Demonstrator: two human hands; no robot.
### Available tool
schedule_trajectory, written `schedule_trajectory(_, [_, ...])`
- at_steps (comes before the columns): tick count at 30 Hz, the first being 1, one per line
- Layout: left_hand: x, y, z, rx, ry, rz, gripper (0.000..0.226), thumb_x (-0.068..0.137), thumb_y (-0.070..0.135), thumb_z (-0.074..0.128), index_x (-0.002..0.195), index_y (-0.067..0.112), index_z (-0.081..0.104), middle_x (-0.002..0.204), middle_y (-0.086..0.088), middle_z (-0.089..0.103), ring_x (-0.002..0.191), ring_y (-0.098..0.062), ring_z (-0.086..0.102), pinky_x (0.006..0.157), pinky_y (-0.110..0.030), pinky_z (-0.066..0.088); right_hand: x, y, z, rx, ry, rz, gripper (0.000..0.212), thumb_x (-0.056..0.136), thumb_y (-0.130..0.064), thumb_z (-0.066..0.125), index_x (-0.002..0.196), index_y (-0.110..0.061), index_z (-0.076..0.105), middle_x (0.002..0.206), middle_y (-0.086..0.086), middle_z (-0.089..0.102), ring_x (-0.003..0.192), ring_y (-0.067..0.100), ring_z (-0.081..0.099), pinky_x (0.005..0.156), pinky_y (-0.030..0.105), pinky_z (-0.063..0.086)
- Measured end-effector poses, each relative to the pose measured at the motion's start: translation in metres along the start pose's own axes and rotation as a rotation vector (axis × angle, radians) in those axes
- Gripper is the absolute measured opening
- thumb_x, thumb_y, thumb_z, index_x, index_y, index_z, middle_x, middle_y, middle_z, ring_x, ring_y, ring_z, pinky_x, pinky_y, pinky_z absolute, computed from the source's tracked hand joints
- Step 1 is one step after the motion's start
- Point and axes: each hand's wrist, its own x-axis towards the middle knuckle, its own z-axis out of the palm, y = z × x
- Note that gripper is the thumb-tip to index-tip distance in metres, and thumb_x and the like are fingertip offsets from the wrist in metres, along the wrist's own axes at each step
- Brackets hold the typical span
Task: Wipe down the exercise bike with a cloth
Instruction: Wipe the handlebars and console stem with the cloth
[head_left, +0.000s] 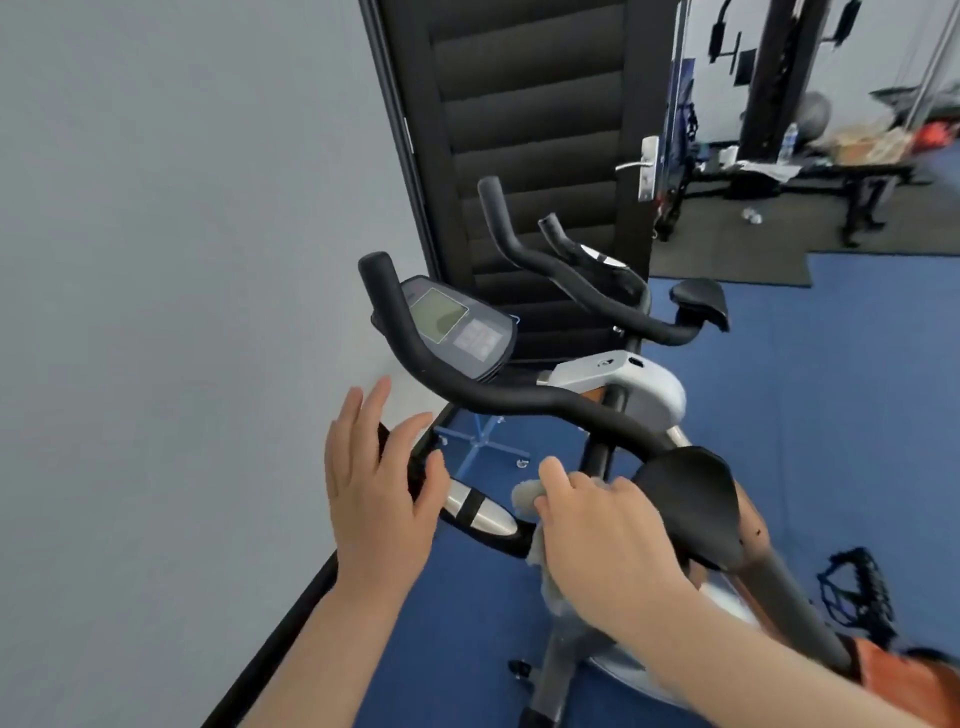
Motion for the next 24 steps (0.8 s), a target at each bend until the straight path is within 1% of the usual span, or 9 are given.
schedule_trajectory(2, [-0.003, 0.004, 0.0, -0.051, 0.051, -0.075, 0.033, 0.094, 0.021, 0.046, 0.121, 0.009, 0.061, 0.143, -0.005, 0.049, 0.14, -0.026, 0.03, 0.116, -0.026, 0.018, -0.009, -0.017, -0.007, 0.061, 0.073, -0.032, 0.039, 0.053, -0.016, 0.078, 0.074, -0.019, 0.046, 0.067, -0.003, 0.024, 0.049, 0.014, 0.015, 0.047, 0.029, 0.013])
schedule_trajectory(3, [-0.003, 0.005, -0.001, -0.09, 0.071, -0.112, 0.034, 0.096, 0.019, 0.044, 0.125, 0.01, 0.059, 0.139, -0.003, 0.051, 0.136, -0.021, 0.034, 0.114, -0.02, 0.019, -0.01, -0.022, -0.01, 0.082, 0.081, -0.027, 0.034, 0.051, -0.014, 0.077, 0.07, -0.017, 0.05, 0.07, -0.002, 0.023, 0.049, 0.014, 0.012, 0.047, 0.028, 0.008])
schedule_trajectory(5, [-0.001, 0.005, -0.006, -0.208, 0.111, -0.202, 0.035, 0.098, 0.015, 0.04, 0.129, 0.014, 0.055, 0.13, 0.005, 0.055, 0.126, -0.006, 0.04, 0.106, -0.01, 0.024, -0.006, -0.033, -0.011, 0.096, 0.048, -0.009, 0.028, 0.06, -0.018, 0.075, 0.078, -0.016, 0.054, 0.074, -0.001, 0.023, 0.046, 0.014, 0.01, 0.047, 0.028, 0.006])
schedule_trajectory(7, [0.001, 0.002, -0.013, -0.322, 0.157, -0.287, 0.036, 0.098, 0.015, 0.037, 0.129, 0.02, 0.055, 0.123, 0.016, 0.055, 0.117, 0.007, 0.045, 0.097, -0.004, 0.03, 0.011, -0.053, -0.013, 0.181, 0.128, 0.023, 0.024, 0.069, -0.025, 0.072, 0.084, -0.02, 0.054, 0.072, -0.003, 0.032, 0.042, 0.011, 0.021, 0.047, 0.028, 0.018])
schedule_trajectory(9, [0.002, -0.003, -0.018, -0.412, 0.197, -0.344, 0.036, 0.097, 0.013, 0.037, 0.121, 0.025, 0.06, 0.116, 0.023, 0.061, 0.111, 0.009, 0.053, 0.09, -0.004, 0.037, 0.034, -0.083, -0.015, 0.237, 0.247, -0.006, 0.009, 0.084, -0.024, 0.054, 0.092, -0.022, 0.054, 0.074, -0.008, 0.046, 0.049, 0.012, 0.039, 0.055, 0.029, 0.025])
schedule_trajectory(11, [0.004, -0.012, -0.024, -0.511, 0.205, -0.418, 0.035, 0.096, 0.005, 0.04, 0.115, 0.025, 0.063, 0.11, 0.022, 0.066, 0.106, 0.004, 0.06, 0.086, -0.007, 0.044, 0.049, -0.106, -0.015, 0.304, 0.29, -0.055, 0.017, 0.093, -0.025, 0.041, 0.106, -0.022, 0.051, 0.082, -0.009, 0.053, 0.06, 0.013, 0.047, 0.06, 0.031, 0.027])
schedule_trajectory(15, [-0.006, -0.019, -0.028, -0.553, -0.085, -0.511, 0.052, 0.094, -0.002, 0.046, 0.13, 0.035, 0.053, 0.097, 0.026, 0.068, 0.094, 0.002, 0.063, 0.076, -0.001, 0.042, 0.036, -0.092, -0.004, 0.449, 0.401, -0.06, 0.014, 0.088, -0.03, 0.061, 0.1, -0.024, 0.057, 0.085, -0.008, 0.055, 0.073, 0.013, 0.054, 0.064, 0.028, 0.042])
schedule_trajectory(20, [-0.014, -0.013, -0.035, -0.616, -0.023, -0.552, 0.054, 0.102, 0.004, 0.04, 0.13, 0.049, 0.048, 0.118, 0.028, 0.064, 0.112, 0.009, 0.057, 0.086, 0.0, 0.038, 0.043, -0.08, 0.003, 0.517, 0.447, 0.104, 0.014, 0.086, -0.02, 0.068, 0.093, -0.014, 0.058, 0.084, 0.001, 0.051, 0.072, 0.02, 0.047, 0.055, 0.034, 0.046])
schedule_trajectory(24, [-0.01, -0.014, -0.044, -0.571, -0.001, -0.489, 0.048, 0.102, 0.004, 0.039, 0.128, 0.041, 0.054, 0.124, 0.032, 0.059, 0.12, 0.009, 0.052, 0.095, -0.004, 0.038, 0.066, -0.098, -0.008, 0.528, 0.404, 0.005, 0.013, 0.091, -0.013, 0.058, 0.104, -0.01, 0.058, 0.104, 0.008, 0.05, 0.088, 0.024, 0.049, 0.074, 0.034, 0.048])
